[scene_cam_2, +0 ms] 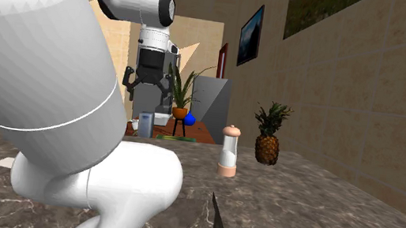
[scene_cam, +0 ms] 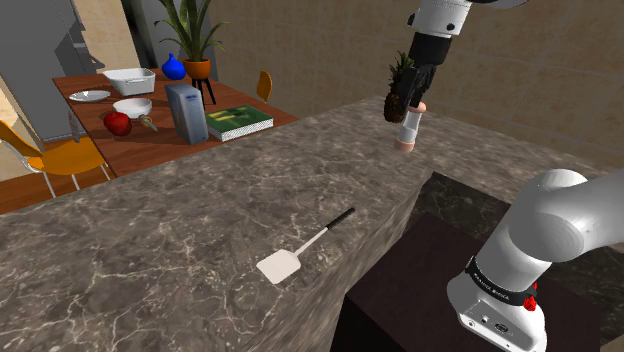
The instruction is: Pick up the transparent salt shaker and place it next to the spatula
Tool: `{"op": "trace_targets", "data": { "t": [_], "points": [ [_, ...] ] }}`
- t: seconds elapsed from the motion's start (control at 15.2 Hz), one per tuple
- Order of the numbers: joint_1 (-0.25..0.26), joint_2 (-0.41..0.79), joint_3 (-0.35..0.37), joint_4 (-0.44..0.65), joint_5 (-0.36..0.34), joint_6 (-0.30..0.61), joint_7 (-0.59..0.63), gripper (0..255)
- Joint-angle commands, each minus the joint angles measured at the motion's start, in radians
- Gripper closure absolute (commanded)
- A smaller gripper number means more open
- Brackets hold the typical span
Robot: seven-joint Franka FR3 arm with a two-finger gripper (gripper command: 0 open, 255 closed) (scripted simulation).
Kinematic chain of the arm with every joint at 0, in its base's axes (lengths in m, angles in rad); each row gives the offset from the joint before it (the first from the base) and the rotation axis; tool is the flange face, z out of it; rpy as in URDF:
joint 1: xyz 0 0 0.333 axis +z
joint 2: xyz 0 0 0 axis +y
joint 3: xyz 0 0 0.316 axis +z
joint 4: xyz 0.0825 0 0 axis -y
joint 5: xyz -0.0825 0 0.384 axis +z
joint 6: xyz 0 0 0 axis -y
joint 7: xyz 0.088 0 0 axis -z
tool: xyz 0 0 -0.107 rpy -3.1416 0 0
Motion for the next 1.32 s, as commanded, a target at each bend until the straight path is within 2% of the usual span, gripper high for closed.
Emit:
{"op": "trace_targets", "data": {
  "t": [0.0, 0.66, 0.99, 1.25],
  "points": [
    [0.0, 0.0, 0.0, 0.0, 0.0, 0.0, 0.0, 0],
    [-0.051, 0.181, -0.232, 0.103, -0.072, 0.071, -0.277, 0],
    [-0.061, 0.316, -0.343, 0.204, -0.068, 0.097, -0.42, 0],
    [-0.065, 0.444, -0.43, 0.308, -0.035, 0.106, -0.541, 0]
  ]
}}
